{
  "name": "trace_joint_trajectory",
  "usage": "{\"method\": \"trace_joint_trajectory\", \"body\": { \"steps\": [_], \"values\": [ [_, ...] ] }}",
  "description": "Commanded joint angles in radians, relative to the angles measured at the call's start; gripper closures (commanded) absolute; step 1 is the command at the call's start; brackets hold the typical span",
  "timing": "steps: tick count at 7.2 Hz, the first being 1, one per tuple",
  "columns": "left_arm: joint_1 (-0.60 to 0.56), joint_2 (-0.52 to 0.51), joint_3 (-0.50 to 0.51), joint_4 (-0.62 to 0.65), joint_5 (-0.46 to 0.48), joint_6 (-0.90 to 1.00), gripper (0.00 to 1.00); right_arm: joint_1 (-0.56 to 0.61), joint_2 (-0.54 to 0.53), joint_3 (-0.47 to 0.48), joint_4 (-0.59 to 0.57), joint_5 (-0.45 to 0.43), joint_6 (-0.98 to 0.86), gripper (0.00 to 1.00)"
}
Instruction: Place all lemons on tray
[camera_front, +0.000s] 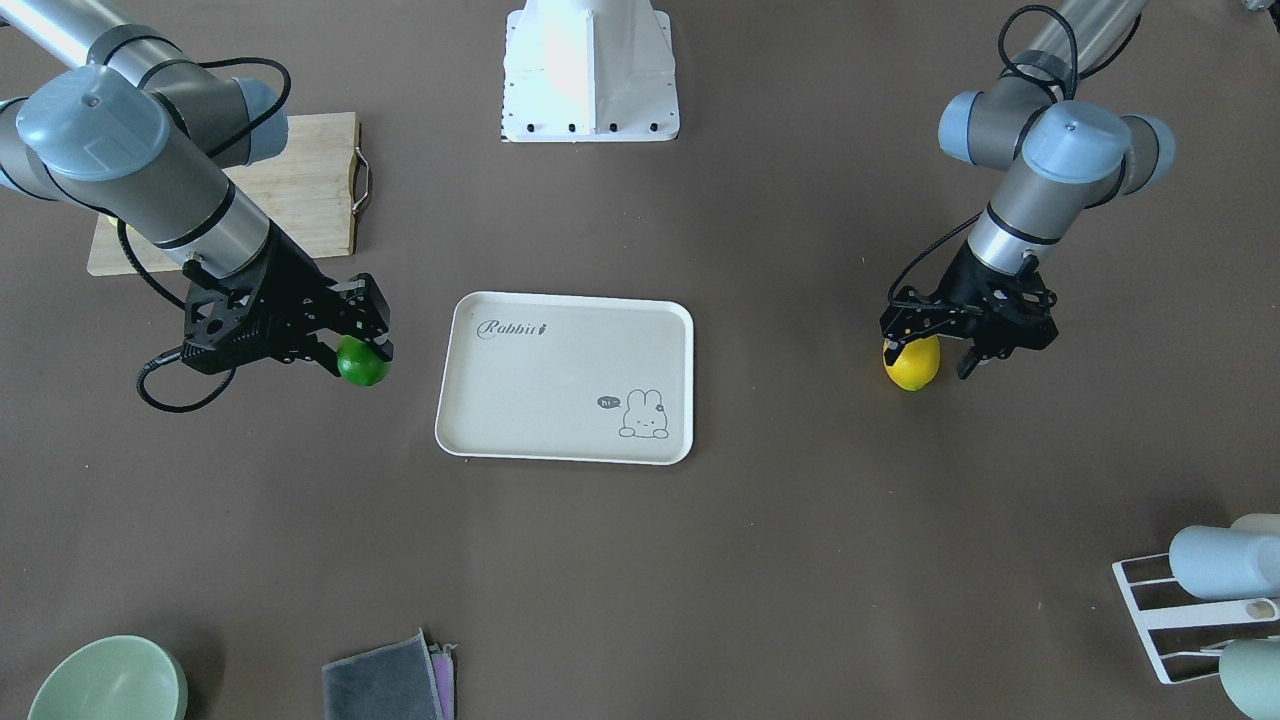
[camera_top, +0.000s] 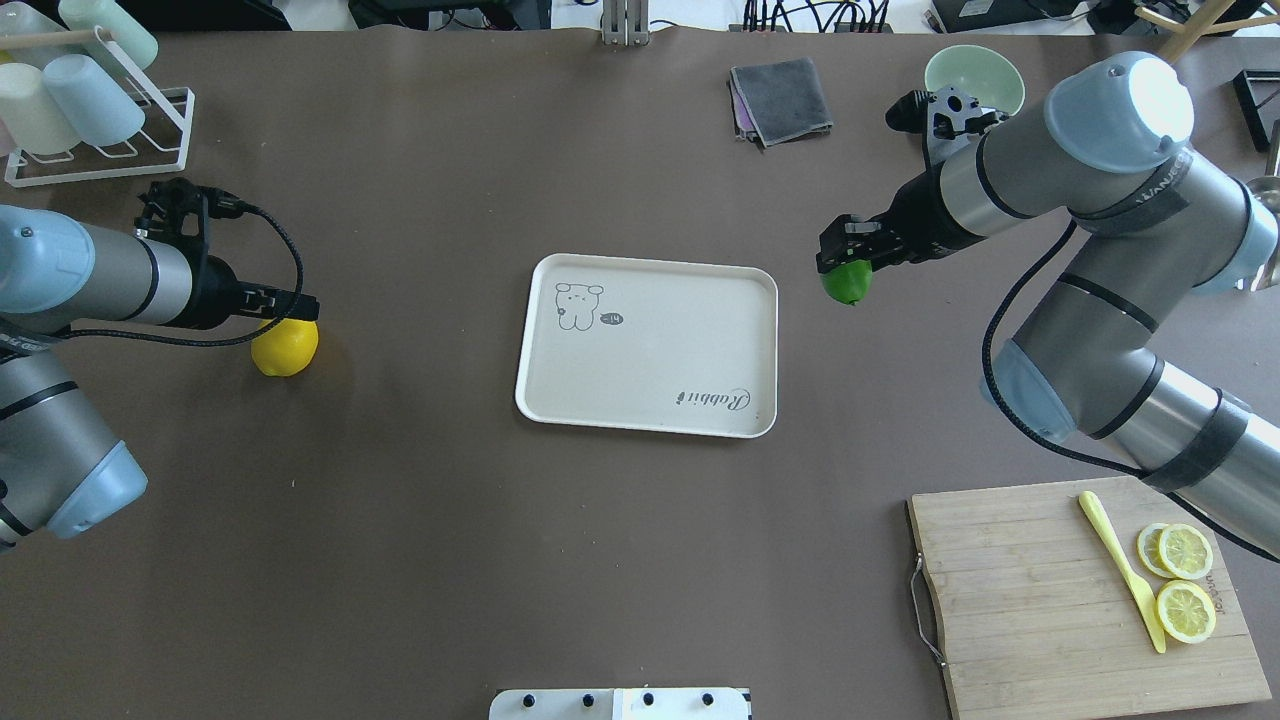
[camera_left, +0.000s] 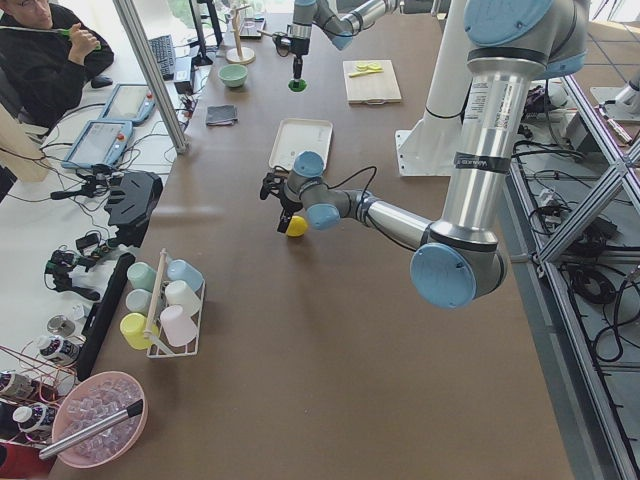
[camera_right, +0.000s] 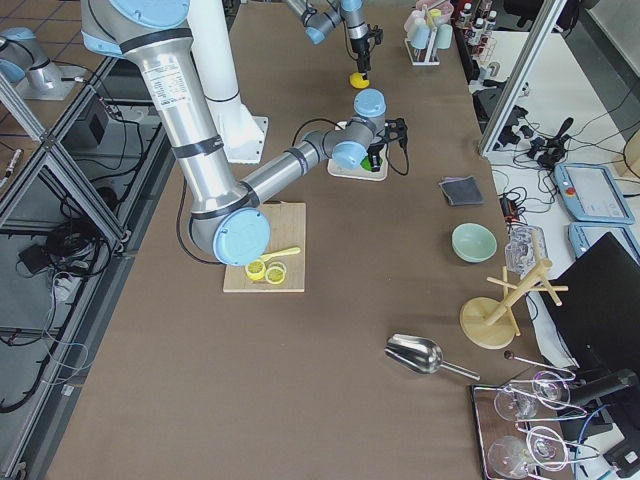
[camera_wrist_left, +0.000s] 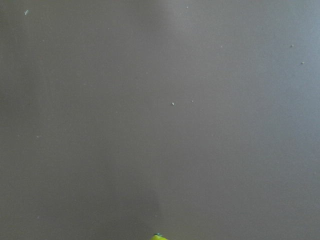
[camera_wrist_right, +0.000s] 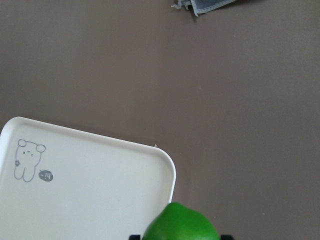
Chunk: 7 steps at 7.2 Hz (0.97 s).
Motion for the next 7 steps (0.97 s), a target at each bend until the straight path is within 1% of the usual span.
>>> {"method": "trace_joint_trajectory", "body": {
  "steps": [1, 3, 4, 7],
  "values": [
    [0.005, 0.015, -0.006, -0.005, 0.019, -0.011, 0.02, -0.021, 0.032, 0.002, 0.000, -0.007, 0.052, 1.00],
    [0.028, 0.020, -0.008, -0.022, 0.018, -0.020, 0.02, -0.021, 0.030, 0.002, 0.000, -0.008, 0.052, 1.00],
    [0.055, 0.018, -0.005, -0.034, 0.021, -0.067, 0.02, -0.023, 0.029, 0.002, 0.000, -0.009, 0.052, 1.00],
    [0.077, 0.023, 0.003, -0.040, 0.057, -0.069, 0.03, -0.026, 0.035, 0.001, 0.000, -0.012, 0.053, 1.00]
  ]
}}
